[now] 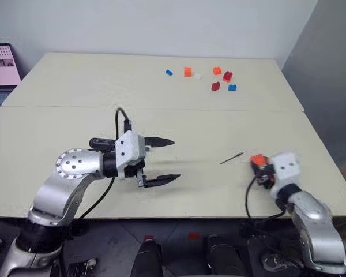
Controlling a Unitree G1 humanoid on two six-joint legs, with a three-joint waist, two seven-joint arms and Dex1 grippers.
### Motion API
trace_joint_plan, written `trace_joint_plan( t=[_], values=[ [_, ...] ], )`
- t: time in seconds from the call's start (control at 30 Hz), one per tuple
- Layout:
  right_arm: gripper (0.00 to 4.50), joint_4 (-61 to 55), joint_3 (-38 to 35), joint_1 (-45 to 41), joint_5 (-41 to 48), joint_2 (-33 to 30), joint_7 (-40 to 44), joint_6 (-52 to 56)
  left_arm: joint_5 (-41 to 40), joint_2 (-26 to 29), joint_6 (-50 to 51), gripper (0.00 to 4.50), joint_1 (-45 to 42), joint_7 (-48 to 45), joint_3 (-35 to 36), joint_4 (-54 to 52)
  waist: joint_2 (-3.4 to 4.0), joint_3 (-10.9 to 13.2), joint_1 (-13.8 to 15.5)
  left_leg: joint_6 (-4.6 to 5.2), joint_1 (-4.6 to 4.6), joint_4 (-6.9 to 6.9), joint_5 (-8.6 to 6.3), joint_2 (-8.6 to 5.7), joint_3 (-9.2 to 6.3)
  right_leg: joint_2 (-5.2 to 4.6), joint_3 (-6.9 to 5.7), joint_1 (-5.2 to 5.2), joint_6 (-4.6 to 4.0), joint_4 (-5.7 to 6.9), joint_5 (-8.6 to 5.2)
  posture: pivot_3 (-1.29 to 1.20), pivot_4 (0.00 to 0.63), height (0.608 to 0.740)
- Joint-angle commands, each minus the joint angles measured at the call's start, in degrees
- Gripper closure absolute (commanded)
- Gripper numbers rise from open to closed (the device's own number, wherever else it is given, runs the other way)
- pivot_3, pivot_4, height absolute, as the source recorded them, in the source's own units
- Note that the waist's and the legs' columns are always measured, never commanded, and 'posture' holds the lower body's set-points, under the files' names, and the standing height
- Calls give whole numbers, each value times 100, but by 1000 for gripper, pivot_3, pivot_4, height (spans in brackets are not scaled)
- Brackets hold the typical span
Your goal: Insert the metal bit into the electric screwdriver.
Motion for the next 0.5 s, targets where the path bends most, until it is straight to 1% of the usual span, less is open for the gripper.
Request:
trace_joint_plan(
  t=[0.03, 0.27, 0.37, 0.43, 0.47, 0.5],
  values=[
    [3029, 41, -686, -106, 375, 21, -304, 360, 45, -210, -209, 0, -337, -201, -283, 111, 1, 0, -11, 0, 3, 1, 0, 0, 1, -1, 0, 6, -4, -3, 3, 0, 150, 740],
    [3029, 693, -908, -448, 652, -95, -521, 597, -36, -565, -209, 0, -639, -406, -605, 182, 6, 2, -12, 2, 24, 5, 1, 0, 0, -1, 2, 32, -4, -8, 3, 0, 150, 740],
    [3029, 856, -1048, -608, 815, 10, -731, 743, 41, -699, -261, 0, -694, -420, -681, 234, 8, 1, -9, 3, 24, 5, 1, -1, -1, -1, 2, 34, -4, -8, 3, 0, 150, 740],
    [2317, 889, -1126, -666, 927, 88, -856, 799, 59, -765, -281, 0, -710, -399, -684, 270, 8, 2, -7, 3, 24, 5, 1, -1, -1, -1, 2, 35, -4, -9, 3, 0, 150, 740],
    [2160, 877, -1115, -663, 957, 94, -870, 798, 58, -773, -289, 0, -706, -405, -673, 281, 8, 2, -8, 3, 23, 5, 1, -1, -2, -1, 2, 36, -3, -10, 3, 0, 150, 740],
    [1849, 860, -1124, -668, 1003, 97, -889, 807, 67, -787, -294, 0, -710, -399, -675, 297, 8, 2, -13, 3, 24, 5, 1, -1, -2, -1, 2, 36, -3, -9, 3, 0, 150, 740]
  ],
)
